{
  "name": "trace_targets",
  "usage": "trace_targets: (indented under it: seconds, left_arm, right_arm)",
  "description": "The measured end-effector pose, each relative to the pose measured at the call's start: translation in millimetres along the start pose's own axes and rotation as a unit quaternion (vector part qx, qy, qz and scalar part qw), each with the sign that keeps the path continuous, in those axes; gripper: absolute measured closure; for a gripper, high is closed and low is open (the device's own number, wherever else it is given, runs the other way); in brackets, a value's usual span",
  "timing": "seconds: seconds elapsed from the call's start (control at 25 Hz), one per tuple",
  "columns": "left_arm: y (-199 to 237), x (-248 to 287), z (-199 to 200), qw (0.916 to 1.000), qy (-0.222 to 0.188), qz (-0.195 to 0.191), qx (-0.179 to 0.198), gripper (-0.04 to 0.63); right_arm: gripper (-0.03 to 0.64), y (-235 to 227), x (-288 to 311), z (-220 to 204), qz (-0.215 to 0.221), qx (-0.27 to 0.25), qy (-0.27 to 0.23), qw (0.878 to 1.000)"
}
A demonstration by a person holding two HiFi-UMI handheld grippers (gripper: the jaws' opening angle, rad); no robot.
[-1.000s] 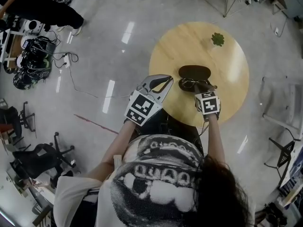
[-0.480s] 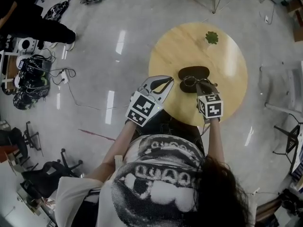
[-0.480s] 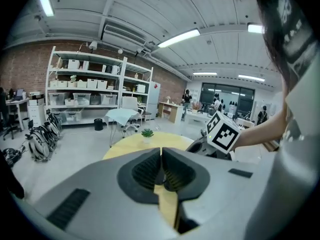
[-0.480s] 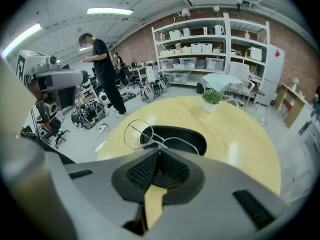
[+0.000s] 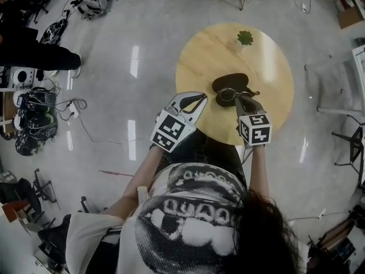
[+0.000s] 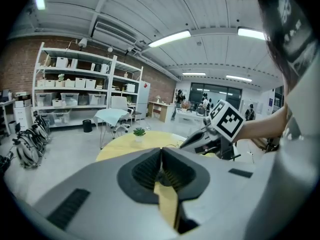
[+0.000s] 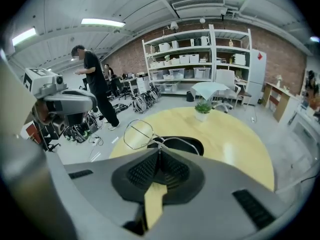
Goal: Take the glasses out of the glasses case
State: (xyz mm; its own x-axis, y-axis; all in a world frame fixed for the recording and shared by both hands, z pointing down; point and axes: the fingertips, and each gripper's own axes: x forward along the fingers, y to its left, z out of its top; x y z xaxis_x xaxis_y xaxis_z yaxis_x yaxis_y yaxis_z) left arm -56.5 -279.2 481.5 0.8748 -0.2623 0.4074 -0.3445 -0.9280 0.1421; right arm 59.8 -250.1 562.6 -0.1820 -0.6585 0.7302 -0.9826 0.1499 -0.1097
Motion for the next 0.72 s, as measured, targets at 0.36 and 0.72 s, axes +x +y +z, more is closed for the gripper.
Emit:
trace_targets:
  seconds: [0.36,0.72]
  left_arm:
    - [-16,-10,-8,0.9997,0.006,-0.022,-0.004,0.577]
    - [-43,3,-8,0.9993,0.009,-0.034,0.012,0.577]
  right_arm:
    - [0.606,11,-33,5,-0.019,0.01,-0.024,0.999]
    - [0.606,7,-68,-14,-0.024,0.021,-0.037,0.999]
